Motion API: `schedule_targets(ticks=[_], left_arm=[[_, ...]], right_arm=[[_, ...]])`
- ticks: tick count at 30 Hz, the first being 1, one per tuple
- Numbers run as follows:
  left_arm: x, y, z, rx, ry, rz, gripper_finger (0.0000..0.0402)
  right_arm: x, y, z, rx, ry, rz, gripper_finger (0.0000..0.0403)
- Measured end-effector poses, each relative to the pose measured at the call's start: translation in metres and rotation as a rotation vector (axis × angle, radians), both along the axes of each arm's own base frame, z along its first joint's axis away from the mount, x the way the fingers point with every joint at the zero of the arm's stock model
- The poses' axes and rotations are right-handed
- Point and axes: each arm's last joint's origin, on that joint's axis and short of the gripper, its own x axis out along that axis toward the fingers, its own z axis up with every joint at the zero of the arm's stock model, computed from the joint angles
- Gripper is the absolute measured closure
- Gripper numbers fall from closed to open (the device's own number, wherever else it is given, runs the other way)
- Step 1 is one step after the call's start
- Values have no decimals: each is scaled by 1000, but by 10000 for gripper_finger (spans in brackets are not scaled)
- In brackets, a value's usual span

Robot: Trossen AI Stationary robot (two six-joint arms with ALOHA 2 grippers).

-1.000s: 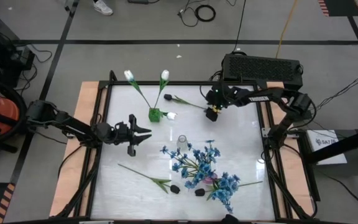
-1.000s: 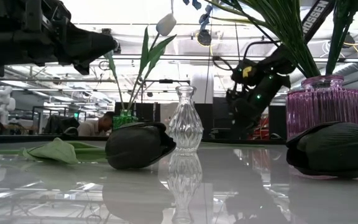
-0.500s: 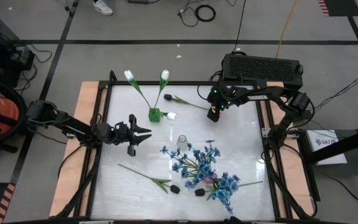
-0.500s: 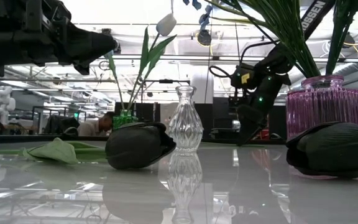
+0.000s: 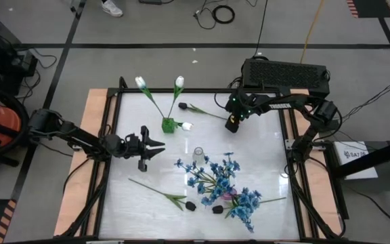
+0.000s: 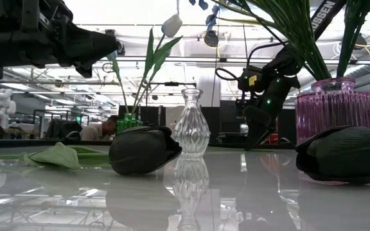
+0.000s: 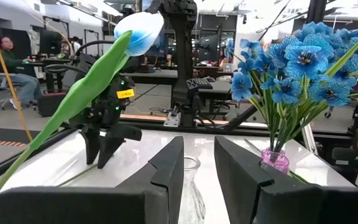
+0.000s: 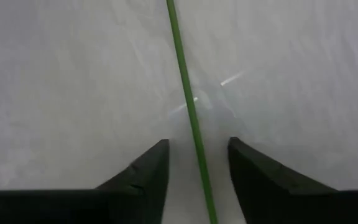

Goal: Sort flowers into vase by color
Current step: Put the top black flower into the transparent vase

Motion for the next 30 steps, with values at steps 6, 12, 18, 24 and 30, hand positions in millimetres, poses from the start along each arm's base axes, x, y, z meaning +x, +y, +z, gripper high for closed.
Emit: schedule_targets(ticks=[6,12,18,24,30], left_arm=[[0,-1,0,6,1,-8,305],[0,-1,-1,10,12,-8,305],[0,-1,-1,11,14,-8,305],[0,-1,-1,11,14,-8,305],[0,-1,-1,11,15,-7,305]], right_arm=[[9,13,-1,-56,49,10,317],[20,33,-1,-152,107,50,372],[25,44,0,-199,119,52,397],[23,49,13,-173,58,71,400],[19,55,50,-173,-95,106,402]])
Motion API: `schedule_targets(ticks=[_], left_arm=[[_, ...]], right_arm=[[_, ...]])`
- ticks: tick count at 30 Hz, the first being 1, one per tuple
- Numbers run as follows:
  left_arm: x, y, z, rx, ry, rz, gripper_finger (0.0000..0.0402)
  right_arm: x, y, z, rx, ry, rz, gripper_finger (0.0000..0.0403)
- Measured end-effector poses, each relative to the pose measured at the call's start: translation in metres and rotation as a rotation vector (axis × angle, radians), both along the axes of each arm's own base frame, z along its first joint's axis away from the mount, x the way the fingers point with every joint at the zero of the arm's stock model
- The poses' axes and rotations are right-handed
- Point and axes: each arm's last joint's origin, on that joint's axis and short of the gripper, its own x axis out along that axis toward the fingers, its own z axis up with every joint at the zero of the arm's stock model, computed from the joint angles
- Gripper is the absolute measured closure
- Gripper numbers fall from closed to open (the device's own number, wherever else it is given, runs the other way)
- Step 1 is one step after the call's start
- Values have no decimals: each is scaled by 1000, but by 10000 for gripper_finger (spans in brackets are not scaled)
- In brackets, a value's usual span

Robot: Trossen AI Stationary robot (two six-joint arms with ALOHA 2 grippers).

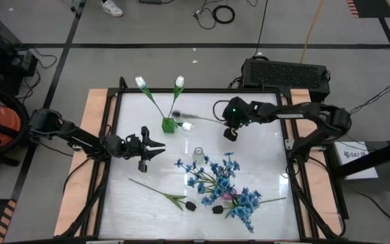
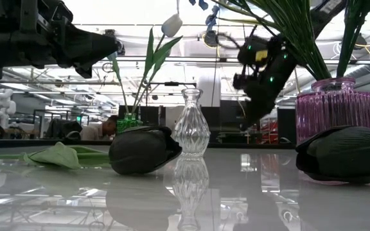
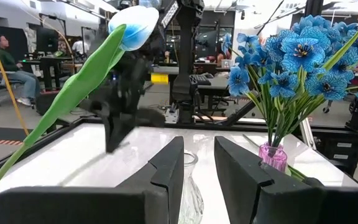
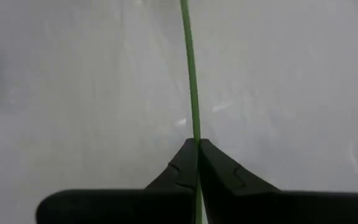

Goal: Sort flowers into vase by color
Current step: Put the top black flower into the transparent vase

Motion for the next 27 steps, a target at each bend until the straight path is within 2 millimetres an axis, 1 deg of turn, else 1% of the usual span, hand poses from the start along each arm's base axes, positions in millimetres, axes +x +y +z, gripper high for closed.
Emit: schedule_targets(ticks=[5,8,16,19,22,25,27], left_arm=[[0,0,0,0,0,0,305],[0,0,0,-1,-5,0,305],[-1,0,5,7,-57,2,305],[-2,0,9,8,-93,4,305],[-2,0,15,12,-145,7,305],[3,-1,26,41,-201,18,305],[9,-2,37,69,-242,31,305]], right_arm=[[-8,4,31,-43,-109,-12,403],[-17,7,48,-68,-153,-23,403],[-54,26,89,-40,-218,-66,403],[-66,36,106,-41,-309,-80,403],[-76,46,125,-79,-423,-82,402],[-82,56,145,-124,-582,-56,402],[-82,65,159,-147,-701,-15,402]])
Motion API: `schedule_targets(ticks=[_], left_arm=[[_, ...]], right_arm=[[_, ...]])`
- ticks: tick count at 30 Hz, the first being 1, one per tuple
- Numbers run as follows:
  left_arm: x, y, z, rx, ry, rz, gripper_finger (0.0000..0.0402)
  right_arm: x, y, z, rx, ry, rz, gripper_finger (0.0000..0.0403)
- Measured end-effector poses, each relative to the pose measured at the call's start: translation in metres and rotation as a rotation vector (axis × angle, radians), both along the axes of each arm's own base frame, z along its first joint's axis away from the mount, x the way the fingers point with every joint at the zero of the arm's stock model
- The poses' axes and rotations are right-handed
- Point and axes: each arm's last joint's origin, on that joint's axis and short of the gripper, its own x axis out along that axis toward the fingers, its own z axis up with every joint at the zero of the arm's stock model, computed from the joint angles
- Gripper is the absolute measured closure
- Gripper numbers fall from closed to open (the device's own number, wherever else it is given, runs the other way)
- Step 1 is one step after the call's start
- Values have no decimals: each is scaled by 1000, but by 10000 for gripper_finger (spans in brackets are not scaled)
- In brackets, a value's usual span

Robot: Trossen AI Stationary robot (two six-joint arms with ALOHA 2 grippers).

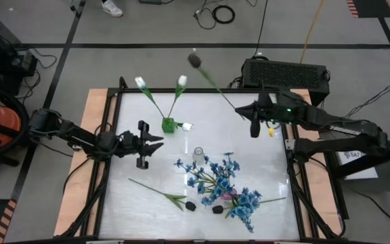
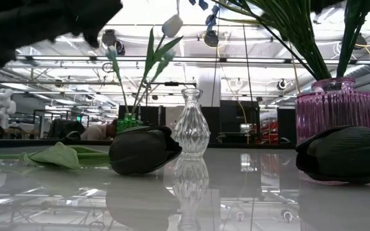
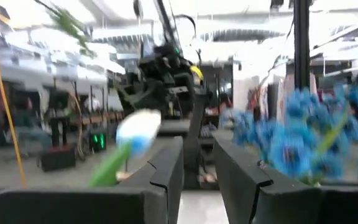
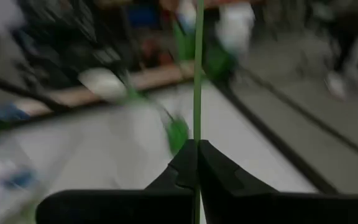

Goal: Sort flowers into vase by color
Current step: Put the top black flower into the transparent vase

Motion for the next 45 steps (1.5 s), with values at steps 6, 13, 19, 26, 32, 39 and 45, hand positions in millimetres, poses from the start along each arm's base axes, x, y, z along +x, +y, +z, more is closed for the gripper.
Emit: schedule_targets(ticks=[6,13,19,26,32,39,45], left_arm=[[31,-3,49,5,-99,1,305],[71,-10,108,51,57,-7,305],[80,-14,143,84,102,-53,279],[80,-12,152,126,65,-15,193],[85,-10,151,154,31,20,165],[96,-12,144,165,-2,3,181],[109,-15,144,181,1,-47,206]], right_arm=[[9,29,26,-95,-259,162,402],[43,62,21,-149,-321,333,402],[69,83,2,-191,-278,365,402],[82,88,-10,-234,-236,373,402],[84,87,-11,-248,-230,373,402],[84,87,-11,-248,-230,373,402],[84,87,-11,-249,-229,365,402]])
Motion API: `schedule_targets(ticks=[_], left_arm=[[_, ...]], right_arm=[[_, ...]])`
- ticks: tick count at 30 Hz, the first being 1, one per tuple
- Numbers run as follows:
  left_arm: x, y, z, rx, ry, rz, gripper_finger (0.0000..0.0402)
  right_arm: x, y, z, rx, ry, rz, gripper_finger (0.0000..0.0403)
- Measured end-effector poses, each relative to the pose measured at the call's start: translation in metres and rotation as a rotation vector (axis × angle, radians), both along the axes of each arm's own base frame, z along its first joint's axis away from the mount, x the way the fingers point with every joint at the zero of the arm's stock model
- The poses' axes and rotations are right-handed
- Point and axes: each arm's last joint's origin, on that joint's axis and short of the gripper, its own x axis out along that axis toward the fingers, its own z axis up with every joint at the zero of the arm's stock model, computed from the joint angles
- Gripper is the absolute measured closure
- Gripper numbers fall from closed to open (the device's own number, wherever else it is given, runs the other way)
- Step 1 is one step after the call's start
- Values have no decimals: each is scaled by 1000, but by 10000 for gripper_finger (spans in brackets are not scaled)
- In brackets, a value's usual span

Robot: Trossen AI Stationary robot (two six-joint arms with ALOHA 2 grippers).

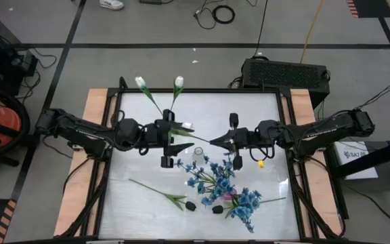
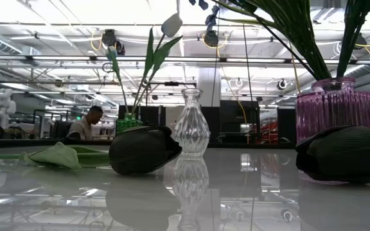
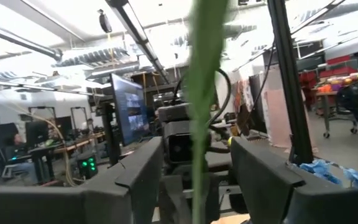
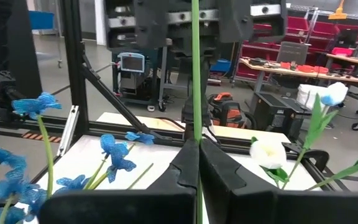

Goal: Sort flowers into vase by color
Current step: Put the top black flower into the transparent vase

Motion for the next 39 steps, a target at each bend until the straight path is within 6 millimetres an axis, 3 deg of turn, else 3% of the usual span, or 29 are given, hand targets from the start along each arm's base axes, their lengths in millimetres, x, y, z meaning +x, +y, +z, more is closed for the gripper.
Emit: schedule_targets(ticks=[8,15,17,20,24,31,35,39], left_arm=[[7,-1,3,5,-4,1,253],[7,-1,3,2,7,-2,350],[6,-1,3,5,14,-12,383],[0,0,6,10,41,-17,388],[-19,3,17,-8,105,-8,385],[-79,13,36,-53,168,13,385],[-108,18,24,-70,146,21,385],[-123,20,4,-78,118,29,385]], right_arm=[[0,-1,-1,-1,6,-19,403],[0,-1,0,-12,5,-19,401],[0,-1,0,-9,5,-20,392],[0,-1,0,1,2,-46,356],[0,-3,-1,-3,14,-109,291],[-3,-5,-3,-22,42,-152,205],[-7,-5,1,-29,31,-154,186],[-12,-6,7,-25,8,-154,184]])
